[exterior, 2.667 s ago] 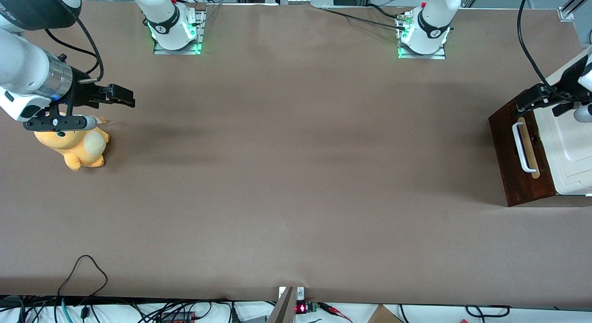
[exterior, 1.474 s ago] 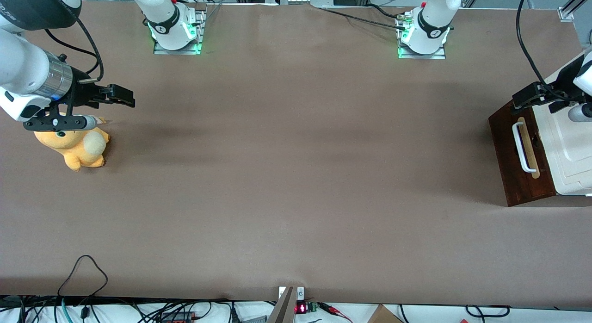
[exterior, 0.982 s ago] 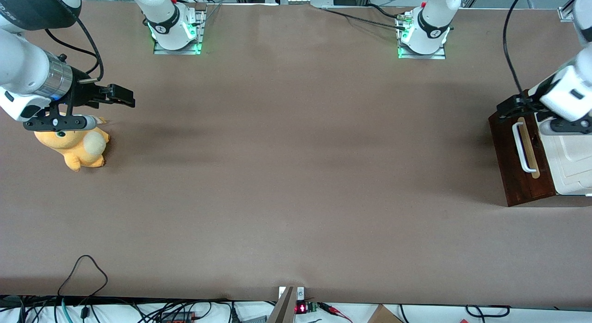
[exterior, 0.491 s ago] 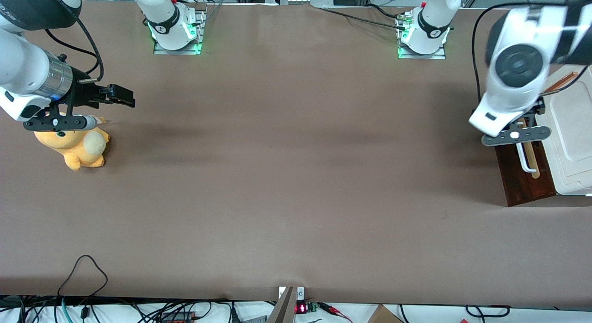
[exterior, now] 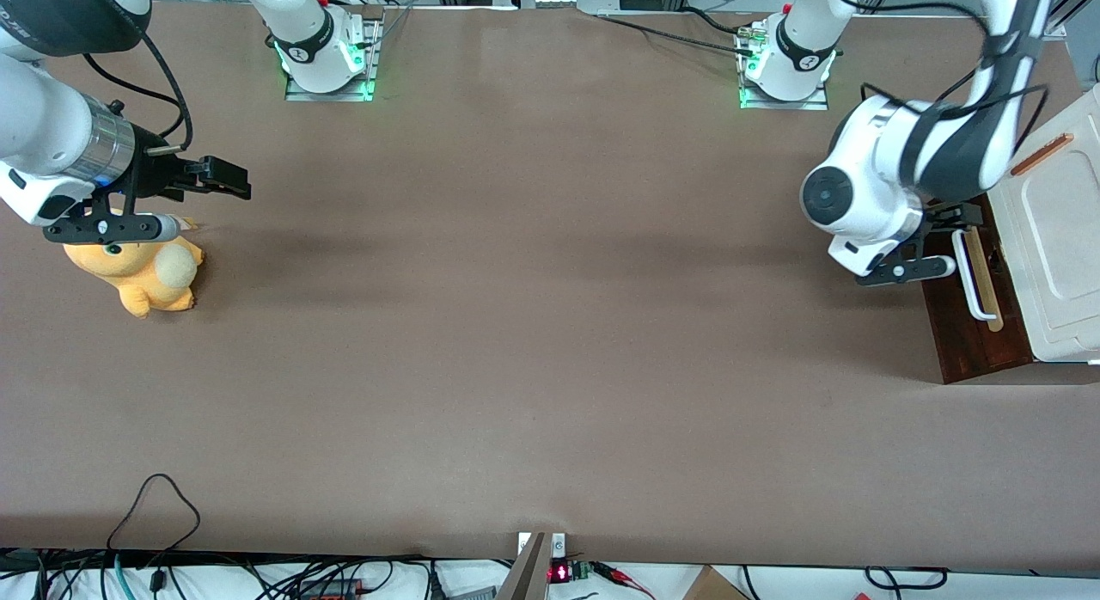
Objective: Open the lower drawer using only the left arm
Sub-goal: 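Lower the open left gripper to the lower drawer's white handle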
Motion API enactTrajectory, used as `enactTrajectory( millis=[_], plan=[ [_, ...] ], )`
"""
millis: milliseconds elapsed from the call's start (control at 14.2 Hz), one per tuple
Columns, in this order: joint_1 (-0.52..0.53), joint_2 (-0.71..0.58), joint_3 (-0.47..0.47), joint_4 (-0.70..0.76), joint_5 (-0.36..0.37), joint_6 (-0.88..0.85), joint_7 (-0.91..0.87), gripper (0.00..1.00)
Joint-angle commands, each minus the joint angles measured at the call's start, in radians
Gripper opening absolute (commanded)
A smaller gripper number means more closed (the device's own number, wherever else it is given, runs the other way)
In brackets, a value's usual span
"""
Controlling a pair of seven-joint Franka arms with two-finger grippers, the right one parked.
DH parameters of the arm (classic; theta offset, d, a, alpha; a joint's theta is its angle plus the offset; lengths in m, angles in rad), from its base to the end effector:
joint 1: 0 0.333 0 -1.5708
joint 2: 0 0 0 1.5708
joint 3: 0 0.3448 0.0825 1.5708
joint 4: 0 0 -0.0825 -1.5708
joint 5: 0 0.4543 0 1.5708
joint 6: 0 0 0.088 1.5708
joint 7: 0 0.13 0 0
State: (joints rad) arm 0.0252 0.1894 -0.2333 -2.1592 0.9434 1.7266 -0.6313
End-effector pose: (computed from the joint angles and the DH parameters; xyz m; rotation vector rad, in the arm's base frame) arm 0.5636 -0.0244 0.2717 -2.1695 0.0561 0.2110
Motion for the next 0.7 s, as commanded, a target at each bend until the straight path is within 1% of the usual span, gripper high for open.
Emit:
enactTrajectory(
  millis=[0,281,491,632],
  plan=[
    [-0.008,0.044,-0.001,-0.033,0.122,0.007,-0.057,1.0],
    [-0.007,0.099,0.002,-0.059,0.253,0.008,-0.106,0.99],
    [-0.004,0.139,0.009,-0.06,0.314,0.007,-0.152,0.98],
    [0.01,0.159,0.015,-0.059,0.368,0.007,-0.16,0.98]
  ],
)
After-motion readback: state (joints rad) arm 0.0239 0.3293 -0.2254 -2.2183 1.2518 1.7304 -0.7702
